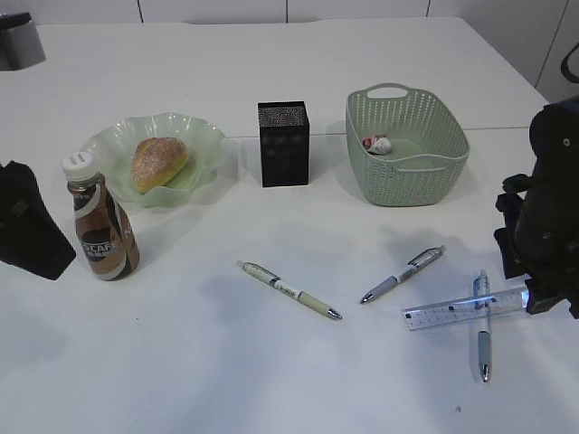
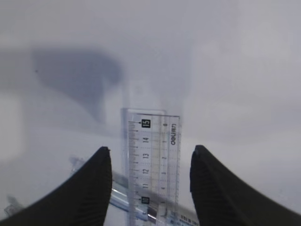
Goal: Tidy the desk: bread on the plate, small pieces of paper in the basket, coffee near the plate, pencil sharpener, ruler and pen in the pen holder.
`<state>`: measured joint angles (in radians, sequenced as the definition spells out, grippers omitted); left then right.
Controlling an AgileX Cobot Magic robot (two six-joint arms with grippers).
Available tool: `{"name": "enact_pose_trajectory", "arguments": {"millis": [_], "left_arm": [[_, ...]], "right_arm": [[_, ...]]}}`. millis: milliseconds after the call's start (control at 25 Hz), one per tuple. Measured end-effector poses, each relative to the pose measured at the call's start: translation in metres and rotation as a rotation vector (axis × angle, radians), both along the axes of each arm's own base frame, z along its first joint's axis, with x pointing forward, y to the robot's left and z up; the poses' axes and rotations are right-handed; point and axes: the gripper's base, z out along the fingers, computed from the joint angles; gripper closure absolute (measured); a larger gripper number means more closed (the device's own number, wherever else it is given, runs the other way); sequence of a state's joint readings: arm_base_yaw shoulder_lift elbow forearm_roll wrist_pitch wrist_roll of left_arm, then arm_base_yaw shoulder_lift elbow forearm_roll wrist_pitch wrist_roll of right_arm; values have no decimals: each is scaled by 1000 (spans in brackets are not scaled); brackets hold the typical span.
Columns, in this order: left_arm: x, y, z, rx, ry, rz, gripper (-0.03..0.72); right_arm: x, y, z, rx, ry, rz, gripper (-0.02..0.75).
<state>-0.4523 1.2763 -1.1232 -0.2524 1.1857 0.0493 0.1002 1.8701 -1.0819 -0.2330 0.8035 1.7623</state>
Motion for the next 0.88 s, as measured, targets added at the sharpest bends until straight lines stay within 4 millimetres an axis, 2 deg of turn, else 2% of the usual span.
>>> {"name": "enact_pose_trajectory", "arguments": {"millis": [880], "left_arm": [[0,0,0,0,0,0,447]], "right_arm": [[5,-2,-15,-21,2,37,311]]}}
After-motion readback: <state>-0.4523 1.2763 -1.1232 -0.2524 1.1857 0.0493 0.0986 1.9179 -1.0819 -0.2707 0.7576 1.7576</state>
